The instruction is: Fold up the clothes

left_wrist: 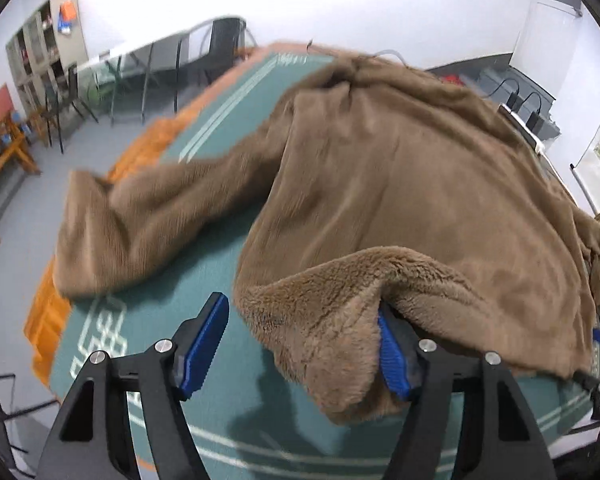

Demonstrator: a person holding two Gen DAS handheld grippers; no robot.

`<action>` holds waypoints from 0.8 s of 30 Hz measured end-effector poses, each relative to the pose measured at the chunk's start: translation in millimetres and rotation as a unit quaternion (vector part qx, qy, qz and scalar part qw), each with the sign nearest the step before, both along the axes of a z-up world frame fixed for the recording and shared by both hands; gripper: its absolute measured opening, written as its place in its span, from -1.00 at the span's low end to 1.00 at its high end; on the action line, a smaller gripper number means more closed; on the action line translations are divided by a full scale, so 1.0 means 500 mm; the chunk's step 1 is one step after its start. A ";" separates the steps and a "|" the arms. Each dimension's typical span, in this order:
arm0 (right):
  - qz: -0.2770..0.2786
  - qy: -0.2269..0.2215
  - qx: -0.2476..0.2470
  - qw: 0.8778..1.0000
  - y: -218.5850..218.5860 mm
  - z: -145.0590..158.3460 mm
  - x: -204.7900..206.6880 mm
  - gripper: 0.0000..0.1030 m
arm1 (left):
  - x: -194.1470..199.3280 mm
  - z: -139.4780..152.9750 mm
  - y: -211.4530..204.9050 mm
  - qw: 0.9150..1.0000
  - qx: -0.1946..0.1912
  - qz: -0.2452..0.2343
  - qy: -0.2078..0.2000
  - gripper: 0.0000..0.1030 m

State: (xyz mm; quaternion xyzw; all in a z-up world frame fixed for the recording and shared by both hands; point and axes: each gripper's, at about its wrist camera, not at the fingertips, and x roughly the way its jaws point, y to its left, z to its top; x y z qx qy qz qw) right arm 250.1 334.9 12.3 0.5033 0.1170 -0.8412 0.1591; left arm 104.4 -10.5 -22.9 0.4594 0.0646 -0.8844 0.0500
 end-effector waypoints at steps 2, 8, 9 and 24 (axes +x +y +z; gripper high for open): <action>-0.007 0.004 0.005 1.000 0.003 -0.004 0.006 0.72 | -0.021 0.016 0.006 1.000 -0.007 0.005 0.005 0.43; -0.023 0.023 0.055 0.998 0.016 -0.016 0.038 0.72 | -0.063 0.040 -0.018 0.999 0.014 0.028 0.012 0.43; -0.033 0.025 0.056 0.998 0.021 -0.016 0.036 0.72 | -0.068 0.042 -0.019 0.999 0.013 0.028 0.013 0.44; -0.035 0.114 0.131 0.984 -0.069 -0.004 -0.047 0.72 | -0.071 -0.053 0.046 0.997 -0.034 -0.014 -0.061 0.44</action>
